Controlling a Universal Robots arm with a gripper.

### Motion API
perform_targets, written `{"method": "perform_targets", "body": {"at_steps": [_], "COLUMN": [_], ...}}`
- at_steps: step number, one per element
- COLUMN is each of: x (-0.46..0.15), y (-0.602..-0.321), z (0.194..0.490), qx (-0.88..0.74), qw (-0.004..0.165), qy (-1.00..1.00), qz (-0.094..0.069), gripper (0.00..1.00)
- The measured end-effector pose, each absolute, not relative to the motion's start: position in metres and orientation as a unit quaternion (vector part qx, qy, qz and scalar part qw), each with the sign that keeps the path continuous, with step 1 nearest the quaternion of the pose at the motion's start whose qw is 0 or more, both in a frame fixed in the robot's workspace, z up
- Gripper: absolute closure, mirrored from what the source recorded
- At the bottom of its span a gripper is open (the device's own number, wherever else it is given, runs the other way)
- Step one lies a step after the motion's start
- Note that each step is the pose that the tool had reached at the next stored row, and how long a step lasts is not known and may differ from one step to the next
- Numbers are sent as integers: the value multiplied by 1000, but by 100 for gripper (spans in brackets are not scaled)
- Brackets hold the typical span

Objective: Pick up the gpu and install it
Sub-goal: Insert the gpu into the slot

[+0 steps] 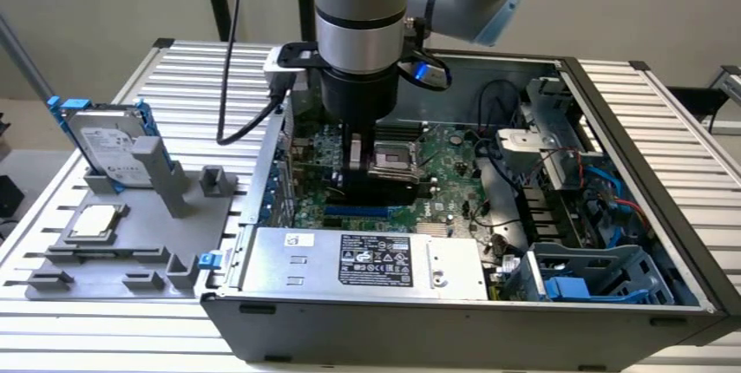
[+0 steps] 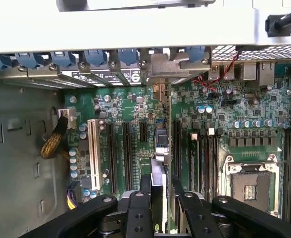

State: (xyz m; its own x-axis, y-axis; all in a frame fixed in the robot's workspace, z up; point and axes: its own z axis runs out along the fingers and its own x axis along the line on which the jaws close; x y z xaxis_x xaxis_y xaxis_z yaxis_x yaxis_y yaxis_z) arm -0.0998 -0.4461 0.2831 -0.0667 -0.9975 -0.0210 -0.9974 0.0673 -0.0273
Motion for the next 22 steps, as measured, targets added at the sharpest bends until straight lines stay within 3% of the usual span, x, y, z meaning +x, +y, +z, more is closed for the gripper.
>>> {"method": "perform_targets", "body": {"at_steps": [22], "x": [-101], "y": [-446], "z": [276], "qx": [-688], "qw": [17], "qy": [725], "qz": [-3], "gripper": [74]}}
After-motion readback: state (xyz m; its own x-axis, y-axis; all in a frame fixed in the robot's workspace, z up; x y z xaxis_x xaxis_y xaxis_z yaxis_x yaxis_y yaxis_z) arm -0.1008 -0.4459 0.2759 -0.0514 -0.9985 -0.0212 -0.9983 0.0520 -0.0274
